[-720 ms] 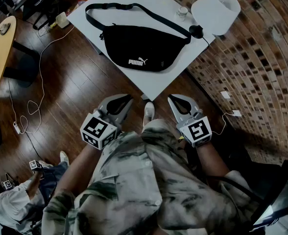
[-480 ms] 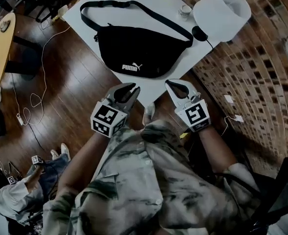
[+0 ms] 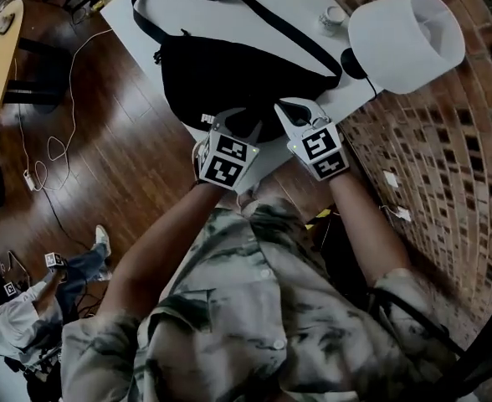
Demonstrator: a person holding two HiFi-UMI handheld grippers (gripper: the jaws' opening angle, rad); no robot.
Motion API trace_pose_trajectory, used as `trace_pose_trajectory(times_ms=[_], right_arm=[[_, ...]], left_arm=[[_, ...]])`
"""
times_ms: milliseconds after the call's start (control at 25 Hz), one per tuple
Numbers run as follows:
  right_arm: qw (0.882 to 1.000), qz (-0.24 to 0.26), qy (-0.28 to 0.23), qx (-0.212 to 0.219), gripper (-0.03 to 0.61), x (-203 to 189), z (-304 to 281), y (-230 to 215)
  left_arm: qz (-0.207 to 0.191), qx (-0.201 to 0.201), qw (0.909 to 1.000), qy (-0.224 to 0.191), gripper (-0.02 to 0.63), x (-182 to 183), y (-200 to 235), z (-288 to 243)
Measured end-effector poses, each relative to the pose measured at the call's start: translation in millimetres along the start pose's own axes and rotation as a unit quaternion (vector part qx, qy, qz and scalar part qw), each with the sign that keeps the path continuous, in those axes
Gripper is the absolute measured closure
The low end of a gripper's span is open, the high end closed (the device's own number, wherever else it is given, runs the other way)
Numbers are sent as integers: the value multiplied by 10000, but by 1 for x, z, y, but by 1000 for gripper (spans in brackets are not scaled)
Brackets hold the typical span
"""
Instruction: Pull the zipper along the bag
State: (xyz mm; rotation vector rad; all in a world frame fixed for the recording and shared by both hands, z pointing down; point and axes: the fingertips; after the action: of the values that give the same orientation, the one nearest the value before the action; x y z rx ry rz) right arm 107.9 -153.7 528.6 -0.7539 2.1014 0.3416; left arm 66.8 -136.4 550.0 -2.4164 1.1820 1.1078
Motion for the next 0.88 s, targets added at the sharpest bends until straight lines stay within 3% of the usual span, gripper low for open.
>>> trace_pose_trajectory(times_ms=[280, 440, 520, 880], right_arm=[[9994, -243, 243, 32, 571, -13, -37, -16], [9979, -394, 509, -12, 571, -27, -46, -19], [9965, -466, 695, -18, 571, -38, -49, -19], [9936, -481, 1011, -132, 572, -51, -57, -19]], left_arm=[[-364, 571, 9959, 597, 469, -14, 10, -44], [-614, 747, 9935, 609, 487, -20, 11, -47], [-576, 680, 9942, 594, 586, -23, 13, -45], [-321, 10, 9968, 726, 591, -31, 22, -30]])
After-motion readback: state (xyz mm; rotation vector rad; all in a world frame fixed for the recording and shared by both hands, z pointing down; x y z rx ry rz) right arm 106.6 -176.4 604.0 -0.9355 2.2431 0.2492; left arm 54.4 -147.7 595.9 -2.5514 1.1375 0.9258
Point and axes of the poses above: the fingertips, and each gripper's own axes: z backward along the fingers, y to its left, x out of its top, and after that the axes turned 2 degrees about x, right-handed
